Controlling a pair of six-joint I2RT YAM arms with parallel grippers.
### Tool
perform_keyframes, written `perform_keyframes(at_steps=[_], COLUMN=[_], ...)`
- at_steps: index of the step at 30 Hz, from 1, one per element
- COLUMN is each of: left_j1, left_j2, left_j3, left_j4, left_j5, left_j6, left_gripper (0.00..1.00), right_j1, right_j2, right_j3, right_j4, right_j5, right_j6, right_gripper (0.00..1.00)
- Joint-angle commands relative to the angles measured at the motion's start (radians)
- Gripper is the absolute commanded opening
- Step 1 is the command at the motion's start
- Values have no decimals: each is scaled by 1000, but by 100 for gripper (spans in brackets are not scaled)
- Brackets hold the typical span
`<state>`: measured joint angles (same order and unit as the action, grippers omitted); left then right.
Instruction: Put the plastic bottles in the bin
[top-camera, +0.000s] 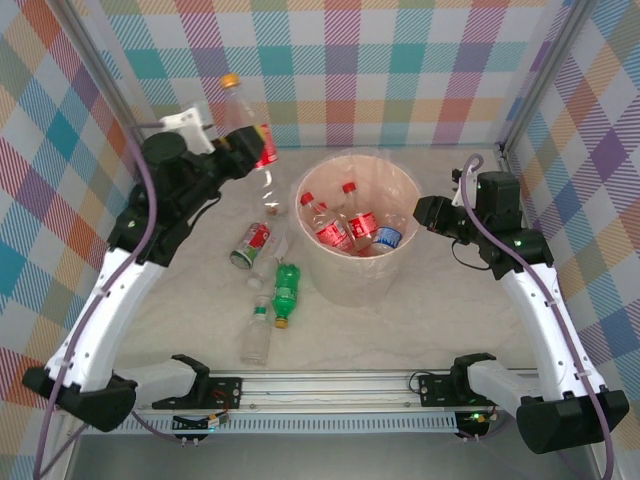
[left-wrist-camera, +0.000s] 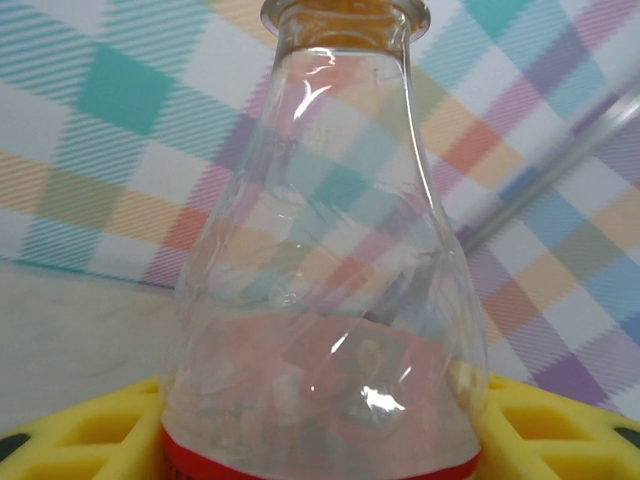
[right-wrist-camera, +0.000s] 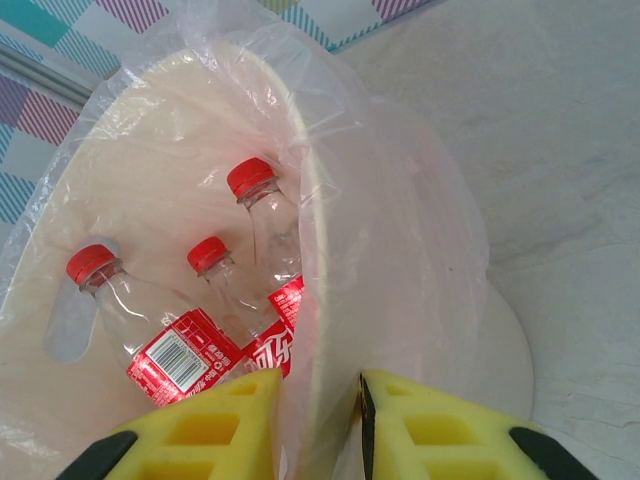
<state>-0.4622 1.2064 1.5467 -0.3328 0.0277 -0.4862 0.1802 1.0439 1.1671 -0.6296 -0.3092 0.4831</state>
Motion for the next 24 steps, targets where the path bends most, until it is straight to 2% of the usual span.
perform_keyframes(at_steps=[1, 3, 6, 13, 19, 24], left_j1=[-97, -146, -205, -293, -320, -329], left_j2=[82, 133, 192, 300, 343, 384], left_j3=[77, 98, 107, 110, 63, 58], left_j4=[91, 102, 121, 111, 117, 79], left_j5=[-26, -28, -15, -26, -26, 24], left_j6=[90, 109, 134, 227, 250, 262], left_gripper=[15, 6, 0, 0, 0, 0], right_j1=[22, 28, 36, 49, 56, 58], right_j2=[4, 4, 7, 9, 15, 31], right_j3=[20, 23, 26, 39, 45, 58], right_j4=[-39, -39, -36, -44, -45, -53], right_j5=[-13, -9, -3, 10, 12, 15], right_j6=[4, 6, 6, 2, -4, -11], right_gripper=[27, 27, 27, 27, 27, 27])
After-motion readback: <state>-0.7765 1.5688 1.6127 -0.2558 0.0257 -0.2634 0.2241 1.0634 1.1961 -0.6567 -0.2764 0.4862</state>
